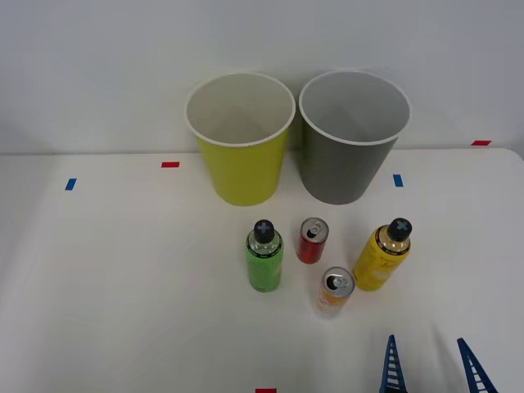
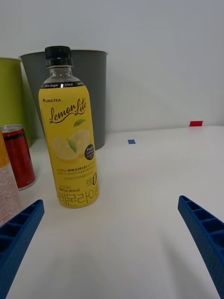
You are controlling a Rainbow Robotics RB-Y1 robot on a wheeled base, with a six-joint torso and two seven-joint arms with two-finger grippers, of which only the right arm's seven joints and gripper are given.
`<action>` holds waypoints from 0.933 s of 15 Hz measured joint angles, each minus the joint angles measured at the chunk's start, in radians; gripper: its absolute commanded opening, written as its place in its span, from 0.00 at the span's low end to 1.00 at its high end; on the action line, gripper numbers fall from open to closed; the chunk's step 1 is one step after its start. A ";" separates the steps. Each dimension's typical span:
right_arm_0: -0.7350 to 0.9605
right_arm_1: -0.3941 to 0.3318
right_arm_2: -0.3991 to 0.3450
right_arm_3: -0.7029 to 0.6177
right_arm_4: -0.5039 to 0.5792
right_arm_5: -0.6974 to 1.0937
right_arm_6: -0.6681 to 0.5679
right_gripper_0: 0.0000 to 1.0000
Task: Put cans in the gray bin, plastic bottles in the light green bin
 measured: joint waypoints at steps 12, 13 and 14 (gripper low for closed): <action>0.000 0.000 0.000 0.000 0.000 0.000 0.000 1.00; 0.000 0.000 0.000 0.000 0.000 0.000 0.000 1.00; 0.000 0.000 0.000 0.000 0.000 0.000 0.000 1.00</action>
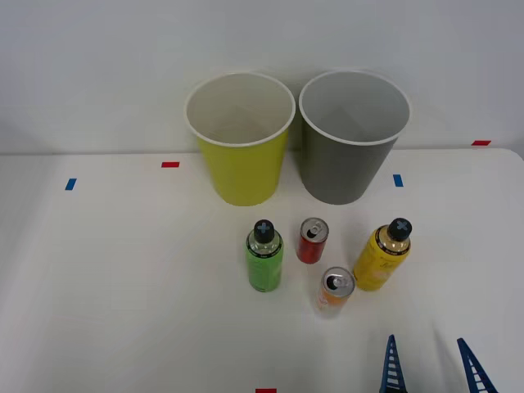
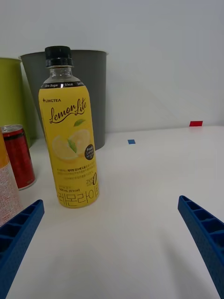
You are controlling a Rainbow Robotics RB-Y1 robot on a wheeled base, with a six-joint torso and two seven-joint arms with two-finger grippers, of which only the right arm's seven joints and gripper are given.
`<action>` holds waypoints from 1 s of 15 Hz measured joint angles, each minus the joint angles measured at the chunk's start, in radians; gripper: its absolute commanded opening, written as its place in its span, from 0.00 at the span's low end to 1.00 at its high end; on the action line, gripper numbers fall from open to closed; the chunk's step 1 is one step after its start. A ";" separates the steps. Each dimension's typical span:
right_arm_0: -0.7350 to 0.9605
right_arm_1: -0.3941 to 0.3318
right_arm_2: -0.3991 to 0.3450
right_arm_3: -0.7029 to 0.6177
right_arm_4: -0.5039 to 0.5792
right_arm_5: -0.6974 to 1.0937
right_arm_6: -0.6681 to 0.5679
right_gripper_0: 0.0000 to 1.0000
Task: Put cans in the gray bin, plastic bottles in the light green bin
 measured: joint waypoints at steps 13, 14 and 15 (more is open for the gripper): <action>0.000 0.000 0.000 0.000 0.000 0.000 0.000 1.00; 0.000 0.000 0.000 0.000 0.000 0.000 0.000 1.00; 0.000 0.000 0.000 0.000 0.000 0.000 0.000 1.00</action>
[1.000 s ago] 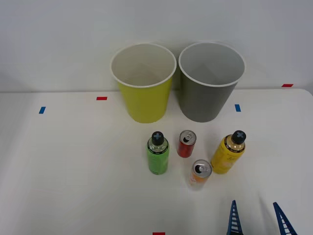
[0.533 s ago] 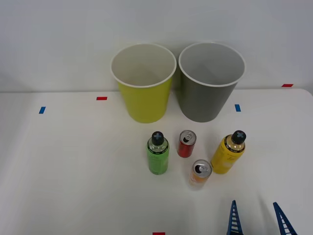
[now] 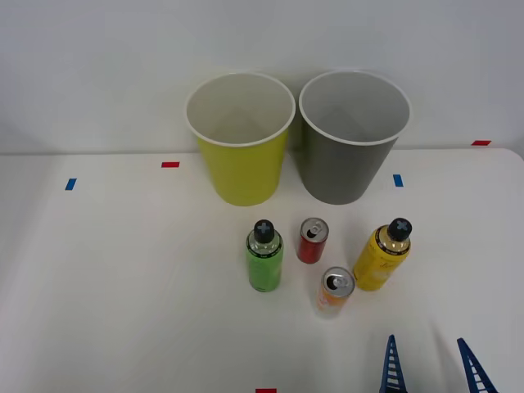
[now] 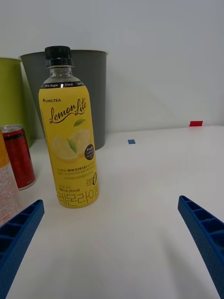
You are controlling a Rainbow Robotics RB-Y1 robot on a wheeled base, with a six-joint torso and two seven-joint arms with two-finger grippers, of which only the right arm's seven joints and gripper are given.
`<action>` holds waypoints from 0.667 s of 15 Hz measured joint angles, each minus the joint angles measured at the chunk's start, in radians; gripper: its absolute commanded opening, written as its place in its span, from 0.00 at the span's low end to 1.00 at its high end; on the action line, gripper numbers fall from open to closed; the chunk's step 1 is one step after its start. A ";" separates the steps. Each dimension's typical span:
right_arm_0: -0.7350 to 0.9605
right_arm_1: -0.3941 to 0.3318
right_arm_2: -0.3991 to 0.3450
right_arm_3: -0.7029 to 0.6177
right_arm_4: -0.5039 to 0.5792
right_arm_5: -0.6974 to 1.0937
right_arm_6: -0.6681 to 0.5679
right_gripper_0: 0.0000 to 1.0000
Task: Put cans in the gray bin, plastic bottles in the light green bin
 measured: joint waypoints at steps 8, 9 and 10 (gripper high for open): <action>0.000 0.000 0.000 0.000 0.000 0.000 0.000 1.00; 0.000 0.000 0.000 0.000 0.000 0.000 0.000 1.00; -0.002 0.000 -0.001 0.005 -0.001 0.000 0.000 1.00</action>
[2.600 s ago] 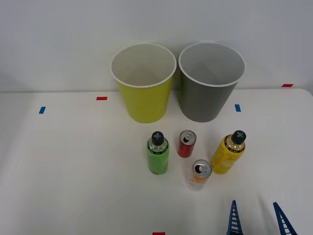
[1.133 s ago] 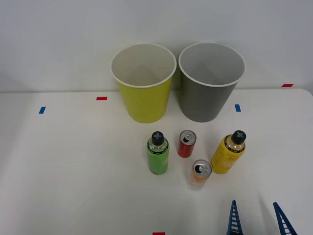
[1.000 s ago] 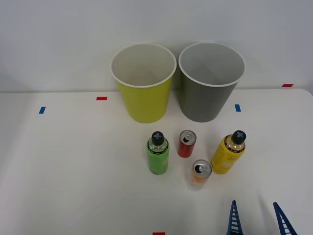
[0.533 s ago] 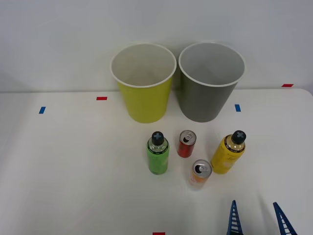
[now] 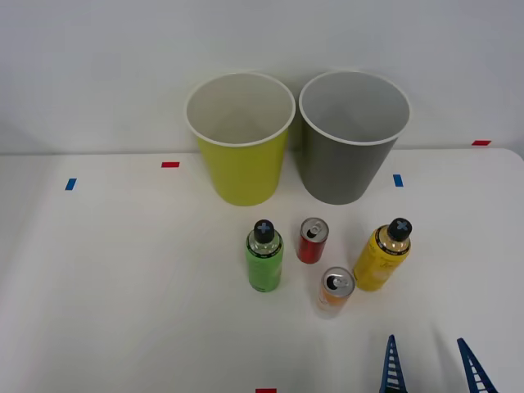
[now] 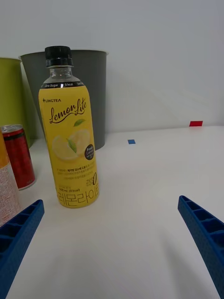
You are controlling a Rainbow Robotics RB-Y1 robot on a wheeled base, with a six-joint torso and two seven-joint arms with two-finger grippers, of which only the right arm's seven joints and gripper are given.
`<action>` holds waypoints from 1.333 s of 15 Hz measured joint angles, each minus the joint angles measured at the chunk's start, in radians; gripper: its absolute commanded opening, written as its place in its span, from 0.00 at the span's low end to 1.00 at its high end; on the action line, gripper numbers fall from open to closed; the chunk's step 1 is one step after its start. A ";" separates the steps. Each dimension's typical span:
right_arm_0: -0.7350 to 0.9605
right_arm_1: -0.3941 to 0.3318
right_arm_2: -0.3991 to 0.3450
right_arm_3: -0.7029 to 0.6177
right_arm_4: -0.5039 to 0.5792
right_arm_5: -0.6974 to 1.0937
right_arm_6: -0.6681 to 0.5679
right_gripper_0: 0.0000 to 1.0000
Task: Put cans in the gray bin, plastic bottles in the light green bin
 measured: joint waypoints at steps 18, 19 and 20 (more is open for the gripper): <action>-0.212 -0.143 0.100 -0.030 -0.171 0.089 0.019 1.00; -0.230 -0.150 0.100 -0.030 -0.174 0.109 0.020 1.00; -0.248 -0.159 0.102 -0.030 -0.175 0.132 0.020 1.00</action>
